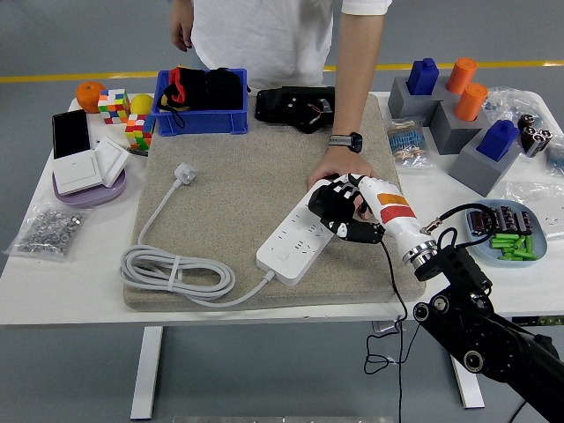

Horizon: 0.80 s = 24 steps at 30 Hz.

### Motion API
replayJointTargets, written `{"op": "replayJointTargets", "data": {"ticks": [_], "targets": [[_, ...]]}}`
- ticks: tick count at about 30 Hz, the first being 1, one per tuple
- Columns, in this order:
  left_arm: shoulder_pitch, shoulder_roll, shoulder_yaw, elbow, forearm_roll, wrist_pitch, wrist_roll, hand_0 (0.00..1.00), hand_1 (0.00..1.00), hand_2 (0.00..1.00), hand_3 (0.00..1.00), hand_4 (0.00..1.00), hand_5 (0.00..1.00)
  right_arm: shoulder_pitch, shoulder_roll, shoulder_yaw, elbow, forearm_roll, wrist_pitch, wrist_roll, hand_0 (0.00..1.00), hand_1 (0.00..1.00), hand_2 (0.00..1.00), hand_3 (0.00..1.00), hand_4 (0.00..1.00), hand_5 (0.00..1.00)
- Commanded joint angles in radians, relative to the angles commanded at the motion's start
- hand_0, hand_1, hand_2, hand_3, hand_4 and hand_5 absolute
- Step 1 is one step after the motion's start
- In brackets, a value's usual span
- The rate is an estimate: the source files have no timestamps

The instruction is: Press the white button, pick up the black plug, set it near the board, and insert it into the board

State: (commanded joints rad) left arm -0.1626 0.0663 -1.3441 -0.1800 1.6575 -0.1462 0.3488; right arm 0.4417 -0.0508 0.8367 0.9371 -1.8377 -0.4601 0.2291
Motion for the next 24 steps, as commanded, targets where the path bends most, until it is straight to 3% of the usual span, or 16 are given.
{"op": "replayJointTargets", "data": {"ticks": [11, 24], "targets": [[0.004, -0.001, -0.002, 0.0, 0.004, 0.0, -0.001, 0.686, 0.676, 0.658, 0.686, 0.563, 0.197, 0.019, 0.02, 0.005, -0.072, -0.012, -0.009, 0.017, 0.285, 0.225, 0.24, 0.48, 0.699, 0.002], [0.007, -0.002, -0.005, 0.0, 0.006, 0.0, -0.001, 0.686, 0.676, 0.658, 0.686, 0.563, 0.196, 0.028, 0.025, -0.001, -0.109, -0.022, -0.015, 0.03, 0.284, 0.224, 0.239, 0.48, 0.697, 0.002]]}}
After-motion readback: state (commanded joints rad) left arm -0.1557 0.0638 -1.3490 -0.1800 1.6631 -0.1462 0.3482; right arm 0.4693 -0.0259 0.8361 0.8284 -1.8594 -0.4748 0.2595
